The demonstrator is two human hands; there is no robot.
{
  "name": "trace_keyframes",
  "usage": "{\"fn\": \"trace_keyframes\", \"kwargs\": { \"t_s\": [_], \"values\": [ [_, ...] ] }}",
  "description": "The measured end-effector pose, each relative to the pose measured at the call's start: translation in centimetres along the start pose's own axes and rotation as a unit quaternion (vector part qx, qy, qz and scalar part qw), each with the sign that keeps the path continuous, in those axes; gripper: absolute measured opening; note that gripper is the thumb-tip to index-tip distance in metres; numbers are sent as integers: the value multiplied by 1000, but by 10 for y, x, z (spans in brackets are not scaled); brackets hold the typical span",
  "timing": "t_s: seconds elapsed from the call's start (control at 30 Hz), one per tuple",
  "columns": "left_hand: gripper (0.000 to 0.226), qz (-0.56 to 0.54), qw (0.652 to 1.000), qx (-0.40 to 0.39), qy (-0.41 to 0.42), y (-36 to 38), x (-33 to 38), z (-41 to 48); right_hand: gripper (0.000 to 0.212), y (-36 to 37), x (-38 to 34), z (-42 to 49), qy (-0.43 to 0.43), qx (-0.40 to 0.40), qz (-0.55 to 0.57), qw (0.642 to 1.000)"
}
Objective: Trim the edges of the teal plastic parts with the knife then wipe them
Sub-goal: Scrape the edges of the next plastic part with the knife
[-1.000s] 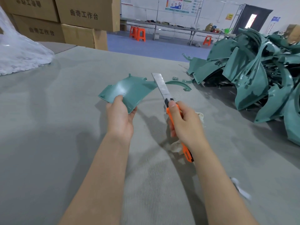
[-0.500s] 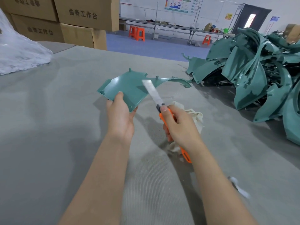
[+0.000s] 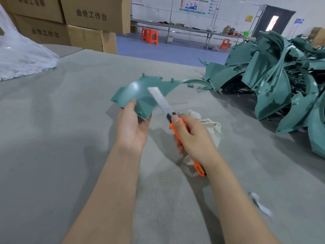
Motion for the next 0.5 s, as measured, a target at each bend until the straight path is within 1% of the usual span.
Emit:
{"fn": "trace_keyframes", "kwargs": {
  "t_s": [0.07,0.13,0.17,0.2,0.23,0.27,0.3,0.33,0.37,0.4,0.43,0.5],
  "values": [
    [29,10,1000,-26,-9,6,-2,0,38,-17,7,2,27,58,16,998],
    [27,31,998,-48,1,13,-2,-1,38,-31,13,2,52,105,16,993],
    [23,45,997,-59,24,17,2,-3,38,-37,15,2,60,124,22,990],
    [20,69,992,-75,69,22,10,-6,38,-43,17,1,66,141,38,987],
    [19,115,978,-99,142,30,24,-13,38,-48,19,0,70,157,54,984],
    [20,178,948,-127,233,40,39,-22,40,-53,20,-1,72,174,65,980],
    [21,240,903,-155,320,52,50,-36,42,-58,21,-2,76,191,72,976],
    [20,299,854,-177,387,60,54,-46,43,-63,22,-4,80,208,78,972],
    [18,362,809,-189,423,65,51,-52,43,-68,23,-6,86,224,85,967],
    [15,435,766,-191,433,67,41,-52,41,-72,25,-8,90,236,94,963],
    [13,517,723,-191,416,65,27,-47,39,-74,25,-9,91,244,103,960],
    [23,677,645,-180,306,44,-10,-21,36,-76,25,-10,93,249,111,958]
  ]
}}
Point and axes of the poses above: each hand's wrist, its own z-axis towards the middle knuckle, its own y-axis out of the palm, x = y × z, the point moved 10 cm from there along z, towards the middle knuckle, and after that the axes turned 9 degrees about -z, right-handed, at the moved point
